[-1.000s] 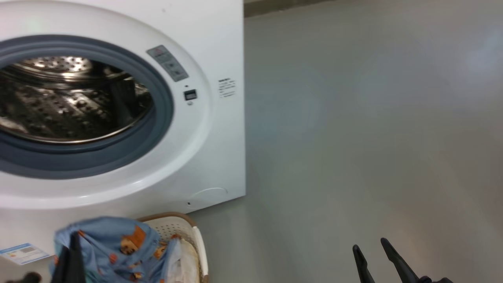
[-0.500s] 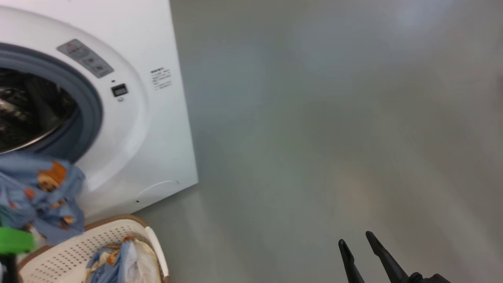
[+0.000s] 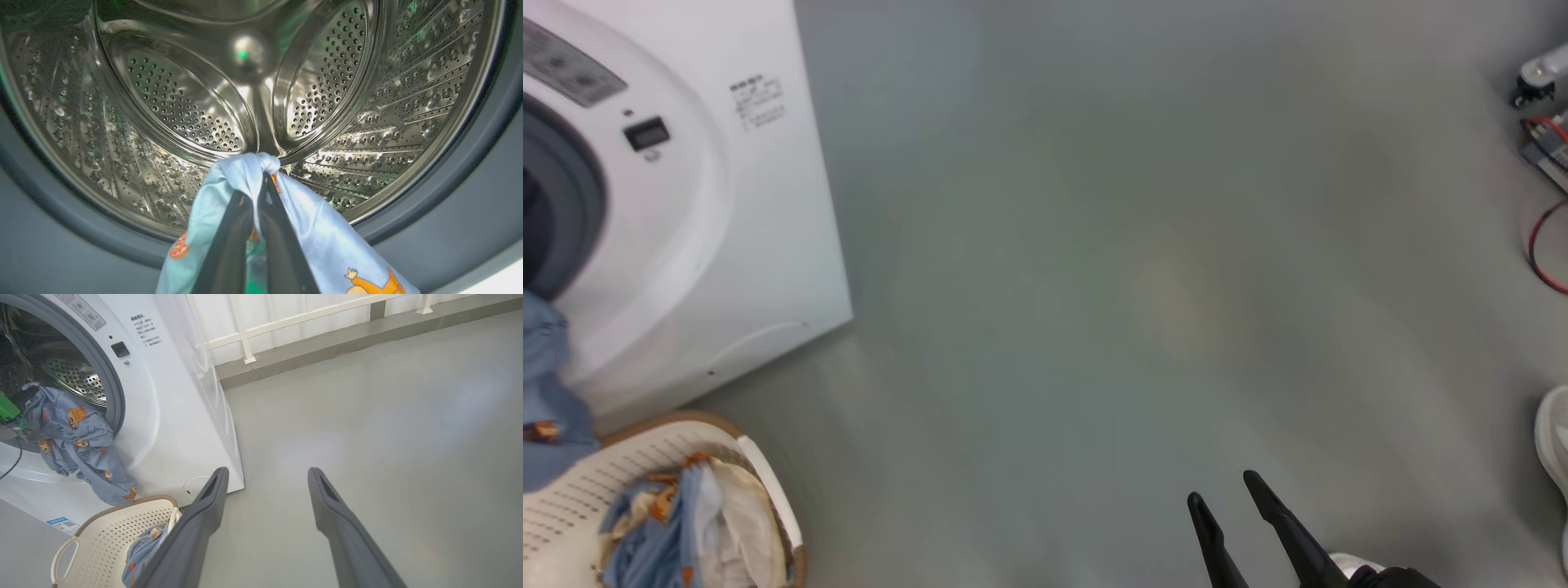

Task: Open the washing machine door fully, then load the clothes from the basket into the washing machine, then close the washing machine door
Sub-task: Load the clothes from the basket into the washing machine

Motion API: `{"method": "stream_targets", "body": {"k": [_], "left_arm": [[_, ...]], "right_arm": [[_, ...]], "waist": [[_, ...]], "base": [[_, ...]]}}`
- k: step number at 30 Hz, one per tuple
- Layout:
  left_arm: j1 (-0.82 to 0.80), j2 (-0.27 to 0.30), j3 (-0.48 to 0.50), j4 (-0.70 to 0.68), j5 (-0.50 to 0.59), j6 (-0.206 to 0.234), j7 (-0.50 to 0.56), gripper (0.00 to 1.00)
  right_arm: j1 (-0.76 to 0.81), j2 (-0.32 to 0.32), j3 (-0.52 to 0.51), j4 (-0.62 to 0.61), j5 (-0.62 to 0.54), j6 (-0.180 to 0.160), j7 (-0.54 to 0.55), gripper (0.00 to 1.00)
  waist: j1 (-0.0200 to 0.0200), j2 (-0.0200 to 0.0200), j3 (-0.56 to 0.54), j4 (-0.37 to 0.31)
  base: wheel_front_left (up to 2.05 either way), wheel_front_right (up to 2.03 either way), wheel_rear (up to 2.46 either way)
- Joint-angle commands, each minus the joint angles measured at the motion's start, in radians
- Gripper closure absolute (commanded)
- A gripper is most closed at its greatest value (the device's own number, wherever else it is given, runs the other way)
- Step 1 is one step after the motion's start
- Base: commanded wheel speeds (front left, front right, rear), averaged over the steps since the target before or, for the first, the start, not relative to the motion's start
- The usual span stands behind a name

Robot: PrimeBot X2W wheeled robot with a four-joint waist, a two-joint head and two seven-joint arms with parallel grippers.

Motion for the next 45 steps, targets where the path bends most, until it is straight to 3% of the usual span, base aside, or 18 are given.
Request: {"method": "stream_targets", "body": {"k": [1,8,18,31,36,37,40,42,43,45], "left_arm": [[-0.064,0.087,0.026,0.004,0.017,-0.02,-0.008,1.0],[-0.215,0.184,0.005,0.09,0.045,-0.068,-0.011,1.0],[-0.403,0.221,-0.042,0.159,0.075,-0.093,-0.013,1.0],[-0.58,0.245,-0.059,0.185,0.111,-0.059,-0.017,1.0],[-0.59,0.252,-0.096,0.247,0.133,-0.069,0.009,1.0],[-0.59,0.251,-0.101,0.26,0.133,-0.072,0.018,0.95],[-0.587,0.245,-0.116,0.284,0.133,-0.082,0.029,0.57],[-0.587,0.238,-0.12,0.298,0.133,-0.076,0.028,0.08],[-0.584,0.232,-0.124,0.308,0.133,-0.074,0.034,0.0],[-0.581,0.215,-0.128,0.325,0.129,-0.068,0.041,0.0]], "right_arm": [[-0.027,-0.014,0.03,-0.031,0.024,0.002,-0.012,0.0],[-0.048,-0.014,0.075,-0.06,0.042,0.002,-0.012,0.0],[-0.07,-0.014,0.127,-0.063,0.038,0.002,-0.012,0.0],[-0.043,-0.014,0.167,-0.061,0.034,0.002,-0.012,0.0],[-0.033,-0.014,0.17,-0.06,0.038,0.002,-0.012,0.0],[-0.031,-0.014,0.171,-0.059,0.038,0.002,-0.012,0.0],[-0.028,-0.014,0.172,-0.055,0.041,0.002,-0.012,0.0],[-0.027,-0.014,0.17,-0.052,0.044,0.002,-0.012,0.0],[-0.027,-0.014,0.168,-0.051,0.046,0.002,-0.012,0.0],[-0.028,-0.014,0.162,-0.048,0.049,0.002,-0.012,0.0]], "waist": [[0.0,-0.0001,0.095,-0.034],[0.0,-0.0001,0.198,-0.031],[0.0,-0.0001,0.254,-0.032],[0.0,-0.0001,0.268,-0.075],[0.0,-0.0001,0.268,-0.087],[0.0,-0.0001,0.267,-0.088],[0.0,-0.0001,0.263,-0.089],[0.0,-0.0001,0.259,-0.086],[0.0,-0.0001,0.256,-0.083],[0.0,-0.0001,0.246,-0.075]], "base": [[0.0,0.0,0.0],[0.0,0.0,0.0],[0.0,0.0,0.0],[0.0,0.0,0.0],[0.0,0.0,0.0],[0.0,0.0,0.0],[0.0,0.0,0.0],[0.0,0.0,0.0],[0.0,0.0,0.0],[0.0,0.0,0.0]]}}
